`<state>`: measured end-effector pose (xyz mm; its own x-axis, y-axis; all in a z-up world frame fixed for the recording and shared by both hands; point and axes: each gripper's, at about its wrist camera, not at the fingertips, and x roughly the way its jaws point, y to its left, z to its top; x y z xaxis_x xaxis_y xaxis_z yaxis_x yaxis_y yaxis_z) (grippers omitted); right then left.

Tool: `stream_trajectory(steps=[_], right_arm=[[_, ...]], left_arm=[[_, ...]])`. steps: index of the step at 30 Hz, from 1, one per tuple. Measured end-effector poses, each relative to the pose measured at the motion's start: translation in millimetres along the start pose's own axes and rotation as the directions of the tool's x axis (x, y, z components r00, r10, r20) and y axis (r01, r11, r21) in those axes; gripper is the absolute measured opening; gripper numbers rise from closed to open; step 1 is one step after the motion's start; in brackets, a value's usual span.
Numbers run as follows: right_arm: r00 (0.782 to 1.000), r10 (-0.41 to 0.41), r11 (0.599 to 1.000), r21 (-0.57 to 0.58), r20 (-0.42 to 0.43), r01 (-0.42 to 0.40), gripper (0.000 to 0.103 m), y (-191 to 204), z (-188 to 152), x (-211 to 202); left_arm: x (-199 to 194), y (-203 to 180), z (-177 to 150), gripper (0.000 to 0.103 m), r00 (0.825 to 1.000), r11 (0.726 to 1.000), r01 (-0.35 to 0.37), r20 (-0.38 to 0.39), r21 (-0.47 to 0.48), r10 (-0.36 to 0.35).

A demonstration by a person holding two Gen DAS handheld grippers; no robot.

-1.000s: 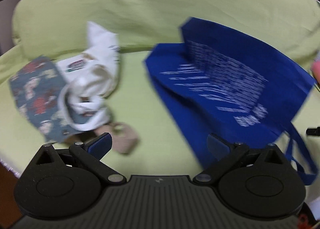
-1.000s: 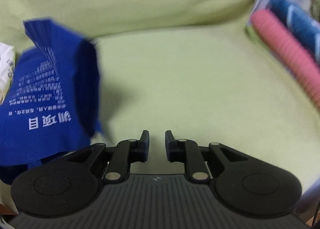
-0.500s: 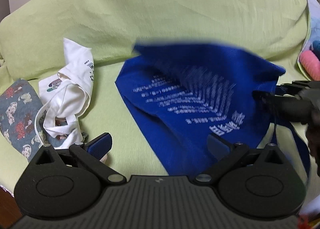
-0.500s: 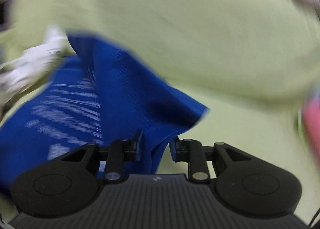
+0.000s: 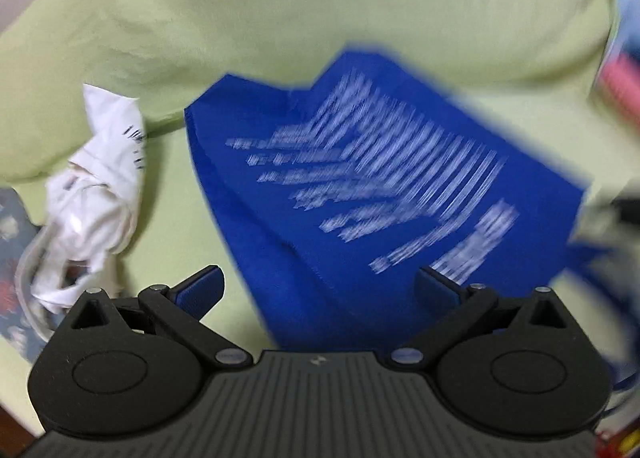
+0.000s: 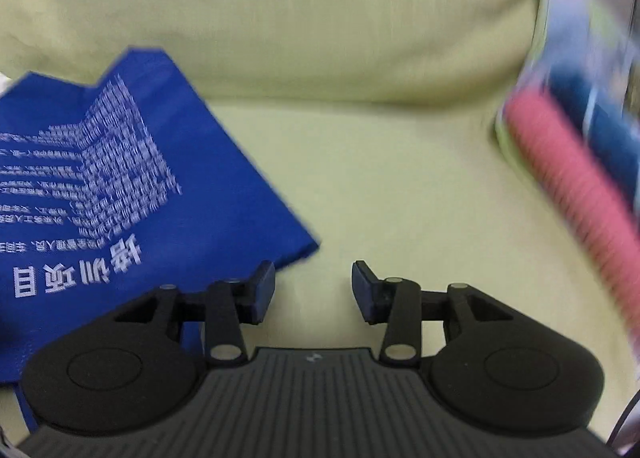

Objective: Fold shopping bag

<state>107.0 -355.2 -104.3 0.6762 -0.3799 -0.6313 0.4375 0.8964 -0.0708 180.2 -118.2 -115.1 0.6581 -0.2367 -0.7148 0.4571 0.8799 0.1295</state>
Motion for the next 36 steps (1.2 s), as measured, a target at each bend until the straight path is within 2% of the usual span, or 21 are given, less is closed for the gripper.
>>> stream_trajectory(steps=[2,5,7,9,10,12,14,16,18,20,22,23,25,26,27,28,29,30,33,36], right_arm=[[0.995,0.084,0.996,-0.014,0.056,-0.083,0.038,-3,-4,-19],[0.976,0.193,0.981,-0.036,0.098,-0.19,0.038,-4,-12,-32],[0.976,0.205,0.978,-0.064,0.077,-0.2,0.037,0,-19,-25],[0.99,0.136,0.99,-0.045,-0.029,-0.137,0.036,-4,-25,-11],[0.99,0.123,0.992,-0.013,-0.062,-0.124,0.036,-8,-25,-9],[0.984,0.179,0.984,0.023,-0.016,-0.179,0.036,-15,-27,-29],[0.972,0.234,0.97,-0.073,0.029,-0.232,0.036,-3,-31,-55],[0.948,0.313,0.93,-0.222,0.061,-0.293,0.041,19,-39,-83],[0.922,0.384,0.865,-0.373,0.058,-0.336,0.064,49,-51,-105],[0.9,0.433,0.785,-0.51,0.044,-0.352,0.079,80,-64,-125],[0.893,0.449,0.705,-0.627,0.032,-0.332,0.081,114,-79,-133],[0.895,0.444,0.682,-0.66,0.032,-0.315,0.081,128,-83,-136],[0.902,0.431,0.653,-0.703,0.039,-0.282,0.076,149,-90,-142],[0.916,0.4,0.637,-0.73,0.037,-0.249,0.061,158,-94,-136],[0.932,0.362,0.616,-0.759,0.034,-0.211,0.033,166,-97,-128],[0.946,0.323,0.591,-0.787,0.034,-0.174,0.019,175,-101,-120],[0.958,0.284,0.565,-0.814,0.036,-0.137,0.0,184,-105,-112],[0.965,0.261,0.551,-0.826,0.037,-0.117,0.0,186,-105,-103],[0.963,0.248,0.579,-0.813,0.1,-0.065,0.0,170,-97,-94],[0.962,0.211,0.56,-0.828,0.171,0.025,0.0,131,-87,-97]], left_arm=[[10,4,-8,0.092,0.998,1.0,-0.003,-0.056,-0.031,0.001],[25,11,-20,0.088,0.99,0.997,-0.011,-0.14,-0.077,0.0],[24,19,-28,0.088,0.987,0.994,0.002,-0.161,-0.109,-0.019],[18,23,-33,0.088,0.987,0.993,0.0,-0.16,-0.119,-0.02],[12,27,-35,0.088,0.988,0.993,-0.012,-0.155,-0.115,-0.006],[1,34,-40,0.088,0.989,0.994,-0.036,-0.145,-0.106,0.021],[-11,42,-45,0.088,0.99,0.993,-0.06,-0.134,-0.097,0.047],[-21,47,-47,0.089,0.99,0.993,-0.081,-0.124,-0.088,0.07],[-29,49,-46,0.088,0.99,0.993,-0.089,-0.117,-0.08,0.08],[-37,53,-46,0.088,0.992,0.992,-0.087,-0.102,-0.087,0.078],[-46,57,-44,0.089,0.993,0.992,-0.085,-0.085,-0.093,0.077],[-50,59,-44,0.089,0.994,0.992,-0.085,-0.076,-0.096,0.078],[-56,63,-43,0.089,0.994,0.991,-0.091,-0.063,-0.096,0.085],[-59,65,-42,0.089,0.994,0.991,-0.095,-0.058,-0.095,0.09],[-61,67,-42,0.089,0.994,0.991,-0.096,-0.054,-0.095,0.091],[-63,68,-42,0.089,0.995,0.991,-0.094,-0.052,-0.096,0.09],[-64,70,-42,0.089,0.995,0.991,-0.093,-0.05,-0.096,0.088],[-66,70,-42,0.089,0.995,0.991,-0.091,-0.048,-0.095,0.087],[-71,69,-44,0.089,0.996,0.993,-0.077,-0.041,-0.086,0.073],[-72,63,-45,0.089,0.998,0.995,-0.053,-0.04,-0.079,0.05]])
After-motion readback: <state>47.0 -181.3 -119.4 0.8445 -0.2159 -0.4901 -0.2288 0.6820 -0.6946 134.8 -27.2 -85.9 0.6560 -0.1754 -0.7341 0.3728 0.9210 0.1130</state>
